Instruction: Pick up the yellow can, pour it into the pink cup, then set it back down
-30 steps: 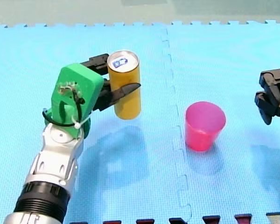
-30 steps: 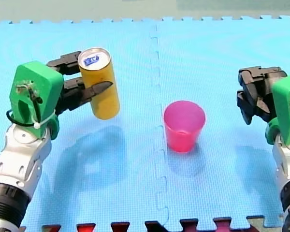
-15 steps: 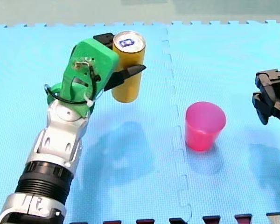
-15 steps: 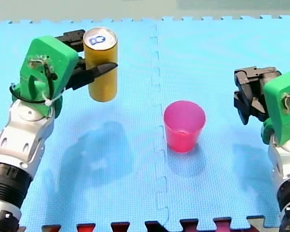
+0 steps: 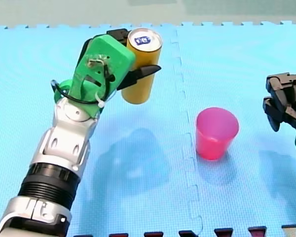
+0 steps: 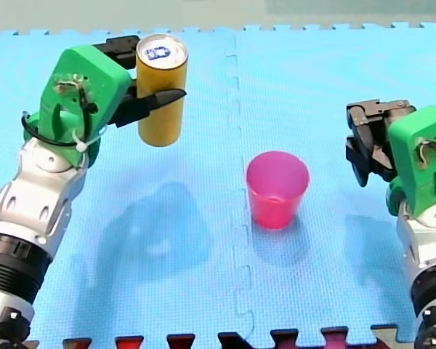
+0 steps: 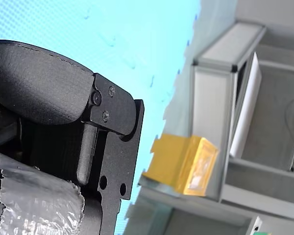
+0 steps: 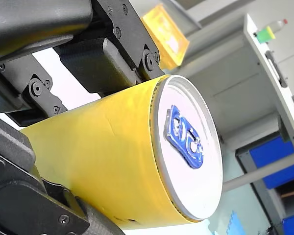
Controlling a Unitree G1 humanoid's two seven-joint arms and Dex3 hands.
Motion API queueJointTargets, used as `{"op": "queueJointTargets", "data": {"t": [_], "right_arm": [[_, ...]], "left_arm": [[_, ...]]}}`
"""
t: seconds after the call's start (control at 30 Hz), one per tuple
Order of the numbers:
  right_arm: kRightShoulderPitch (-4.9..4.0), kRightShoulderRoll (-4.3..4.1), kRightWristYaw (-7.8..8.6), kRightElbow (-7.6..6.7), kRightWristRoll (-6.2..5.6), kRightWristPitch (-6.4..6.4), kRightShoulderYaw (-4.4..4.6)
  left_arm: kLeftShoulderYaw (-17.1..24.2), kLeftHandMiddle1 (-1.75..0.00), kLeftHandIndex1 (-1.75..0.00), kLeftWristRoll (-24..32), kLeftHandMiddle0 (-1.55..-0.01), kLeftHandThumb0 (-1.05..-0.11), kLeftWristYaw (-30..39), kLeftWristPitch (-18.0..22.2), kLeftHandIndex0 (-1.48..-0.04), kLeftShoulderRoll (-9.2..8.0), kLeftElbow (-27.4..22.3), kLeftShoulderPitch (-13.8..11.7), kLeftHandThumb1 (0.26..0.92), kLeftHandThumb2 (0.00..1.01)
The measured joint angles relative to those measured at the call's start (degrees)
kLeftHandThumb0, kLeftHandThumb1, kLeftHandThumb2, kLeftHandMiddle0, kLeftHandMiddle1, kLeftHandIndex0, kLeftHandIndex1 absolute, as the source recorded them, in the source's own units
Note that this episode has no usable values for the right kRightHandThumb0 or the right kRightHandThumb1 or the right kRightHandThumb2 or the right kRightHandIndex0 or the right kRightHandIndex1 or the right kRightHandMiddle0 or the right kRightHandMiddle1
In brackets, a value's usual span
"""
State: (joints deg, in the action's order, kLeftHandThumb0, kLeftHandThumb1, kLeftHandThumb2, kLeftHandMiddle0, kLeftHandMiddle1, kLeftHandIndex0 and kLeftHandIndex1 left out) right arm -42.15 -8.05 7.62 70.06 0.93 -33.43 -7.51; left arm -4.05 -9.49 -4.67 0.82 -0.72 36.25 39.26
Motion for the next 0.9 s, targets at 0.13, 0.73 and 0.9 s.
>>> {"op": "queueJointTargets", "data": {"t": [0.13,0.73,0.9], "right_arm": [[-0.04,0.11,-0.20,0.03,0.20,0.03,0.11],[-0.34,0.97,0.06,0.66,-0.30,0.33,-0.37],[-0.34,1.20,0.31,0.67,-0.50,0.30,-0.58]], "left_arm": [[-0.6,-0.01,-0.01,-0.8,-1.41,-0.379,-0.6,2.0,-1.24,0.26,0.1,0.0,0.739,0.00],[-4.9,-0.01,0.00,-7.2,-1.43,-0.403,-5.2,9.2,-1.25,0.82,9.1,4.6,0.735,0.00],[-5.3,-0.01,-0.01,-7.6,-1.44,-0.412,-6.2,10.3,-1.26,1.17,11.0,5.2,0.730,0.00]]}}
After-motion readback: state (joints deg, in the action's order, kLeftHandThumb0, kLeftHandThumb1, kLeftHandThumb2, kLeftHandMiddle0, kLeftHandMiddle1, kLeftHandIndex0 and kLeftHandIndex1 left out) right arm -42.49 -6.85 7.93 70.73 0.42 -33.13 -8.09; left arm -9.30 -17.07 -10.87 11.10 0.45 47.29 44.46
